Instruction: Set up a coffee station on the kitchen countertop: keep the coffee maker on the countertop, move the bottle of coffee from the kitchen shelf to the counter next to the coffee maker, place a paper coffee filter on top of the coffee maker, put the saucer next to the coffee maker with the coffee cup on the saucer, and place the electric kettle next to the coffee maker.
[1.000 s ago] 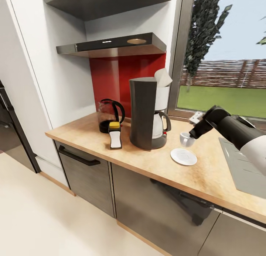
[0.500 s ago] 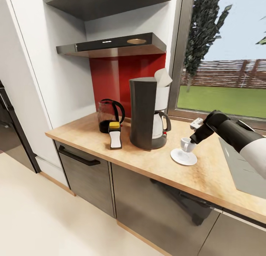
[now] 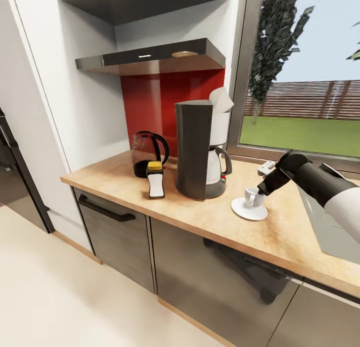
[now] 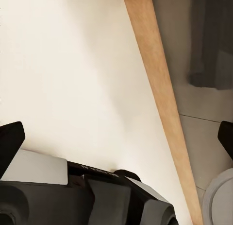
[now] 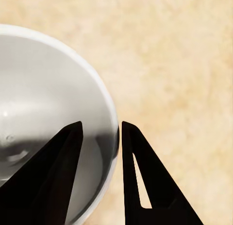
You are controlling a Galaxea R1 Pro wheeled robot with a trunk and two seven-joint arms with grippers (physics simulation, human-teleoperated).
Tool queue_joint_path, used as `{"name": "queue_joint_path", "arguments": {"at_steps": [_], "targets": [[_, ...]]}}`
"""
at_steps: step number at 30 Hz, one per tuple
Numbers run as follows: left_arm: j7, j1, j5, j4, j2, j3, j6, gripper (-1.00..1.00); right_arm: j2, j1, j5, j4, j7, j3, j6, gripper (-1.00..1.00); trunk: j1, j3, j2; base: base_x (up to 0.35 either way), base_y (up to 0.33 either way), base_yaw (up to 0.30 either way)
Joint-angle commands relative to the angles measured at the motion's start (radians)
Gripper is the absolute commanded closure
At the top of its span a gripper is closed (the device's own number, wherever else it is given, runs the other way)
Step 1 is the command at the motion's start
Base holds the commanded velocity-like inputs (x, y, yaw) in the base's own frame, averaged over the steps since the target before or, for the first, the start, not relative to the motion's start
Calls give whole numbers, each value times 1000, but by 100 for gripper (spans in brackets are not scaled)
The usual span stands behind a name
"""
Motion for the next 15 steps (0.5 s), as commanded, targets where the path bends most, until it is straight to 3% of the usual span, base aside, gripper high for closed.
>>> {"name": "queue_joint_path", "arguments": {"at_steps": [1,15], "targets": [[-4,-1,-3,0,0,8,9,-100,-1,-1,8,-1,9,3,1,100,0,-1,-1,0,0,0],[-4,-1,-3,0,0,8,9,-100,-1,-1,8,-1,9,3,1,100,11,-10,-22,0,0,0]]}}
